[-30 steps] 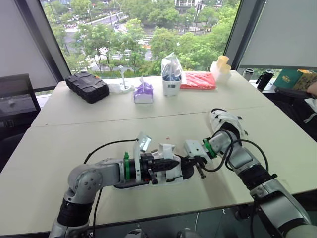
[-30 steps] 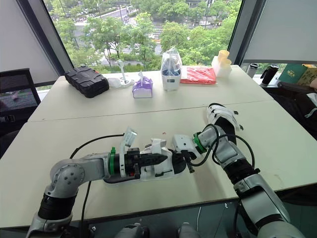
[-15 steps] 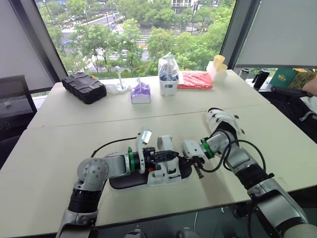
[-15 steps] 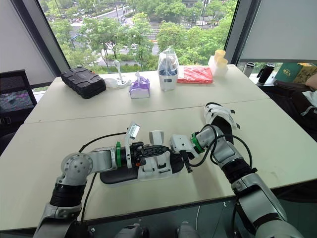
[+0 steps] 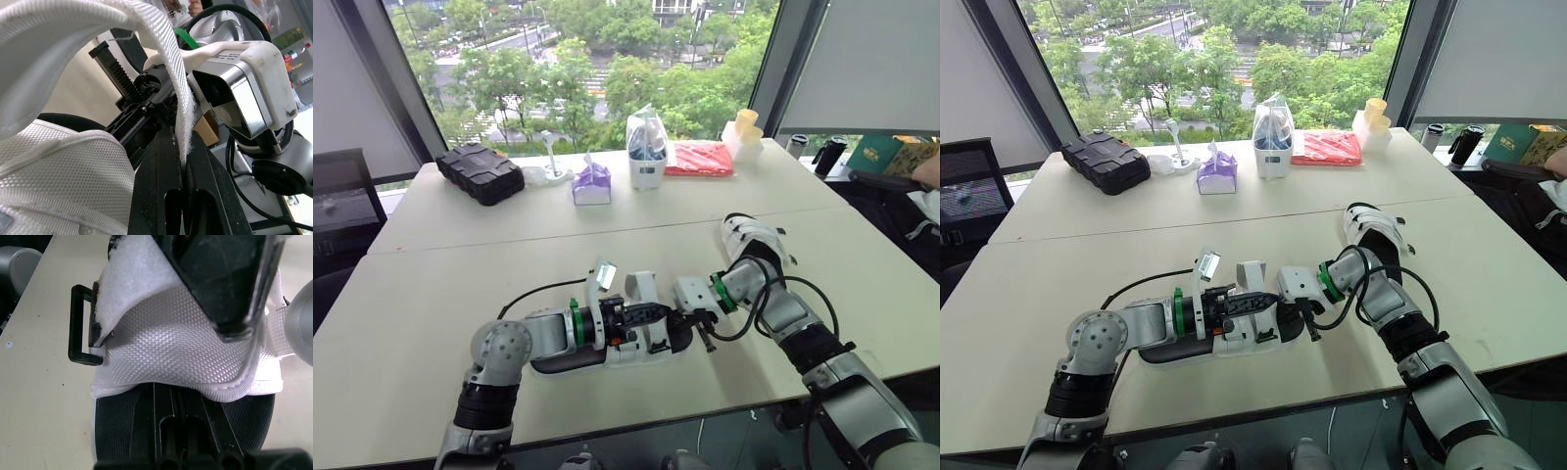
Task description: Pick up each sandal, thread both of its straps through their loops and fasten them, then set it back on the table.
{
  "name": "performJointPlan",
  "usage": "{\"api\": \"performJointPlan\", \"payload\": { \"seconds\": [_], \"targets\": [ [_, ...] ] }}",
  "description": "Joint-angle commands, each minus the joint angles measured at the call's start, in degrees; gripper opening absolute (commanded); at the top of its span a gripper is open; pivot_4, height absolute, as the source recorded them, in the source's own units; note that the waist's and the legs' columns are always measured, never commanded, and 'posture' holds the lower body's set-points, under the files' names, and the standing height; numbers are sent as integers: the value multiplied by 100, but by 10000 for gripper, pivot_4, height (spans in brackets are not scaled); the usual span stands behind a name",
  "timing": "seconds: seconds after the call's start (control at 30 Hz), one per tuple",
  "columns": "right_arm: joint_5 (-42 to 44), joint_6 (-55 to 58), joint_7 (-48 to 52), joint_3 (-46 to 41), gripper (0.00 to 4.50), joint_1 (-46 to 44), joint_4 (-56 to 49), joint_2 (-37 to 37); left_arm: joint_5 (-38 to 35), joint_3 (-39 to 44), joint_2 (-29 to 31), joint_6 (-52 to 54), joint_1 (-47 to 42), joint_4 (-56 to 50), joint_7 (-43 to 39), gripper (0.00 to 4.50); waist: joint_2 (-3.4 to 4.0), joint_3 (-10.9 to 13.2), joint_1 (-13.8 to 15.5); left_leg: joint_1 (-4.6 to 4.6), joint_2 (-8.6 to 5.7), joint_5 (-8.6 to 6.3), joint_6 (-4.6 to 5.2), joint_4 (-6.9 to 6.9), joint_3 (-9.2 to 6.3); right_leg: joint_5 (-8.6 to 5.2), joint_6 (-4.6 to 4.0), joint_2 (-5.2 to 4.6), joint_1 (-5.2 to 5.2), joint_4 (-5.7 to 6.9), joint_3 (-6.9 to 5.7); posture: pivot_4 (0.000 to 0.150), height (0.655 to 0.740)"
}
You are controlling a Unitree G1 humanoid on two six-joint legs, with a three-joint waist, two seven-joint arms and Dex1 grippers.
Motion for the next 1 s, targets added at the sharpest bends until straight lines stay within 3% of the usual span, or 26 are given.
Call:
{"api": "performJointPlan", "payload": {
  "seconds": [0.03,0.43,0.6,0.8,1.0],
  "targets": [
    [-215,73,-61,147,0,60,71,-12,87,-175,-15,-28,114,-188,-26,363,0,0,-1,0,0,0,0,0,0,0,0,0,0,0,0,1500,7400],
    [-240,41,-74,161,0,55,97,0,364,-451,30,-38,226,-314,20,363,0,-1,1,1,0,-1,-1,-1,0,-8,-14,0,2,-1,0,1500,7400],
    [-251,8,-75,170,0,30,125,15,855,-832,472,-367,283,-334,-455,363,0,-2,-4,2,0,0,0,-1,0,-8,-14,0,3,-1,0,1500,7400],
    [-253,-11,-78,175,0,-4,168,36,2386,-2139,1449,-2228,470,-617,-1715,363,3,-4,-12,6,2,-5,-9,-13,2,-11,-20,0,2,-6,4,1500,7400],
    [-255,-28,-85,175,0,-21,198,38,3330,-2587,1786,-3636,608,-434,-2443,363,5,-5,-10,6,3,-7,-10,-17,3,-15,-27,-3,1,-9,7,1500,7400]
  ]
}}
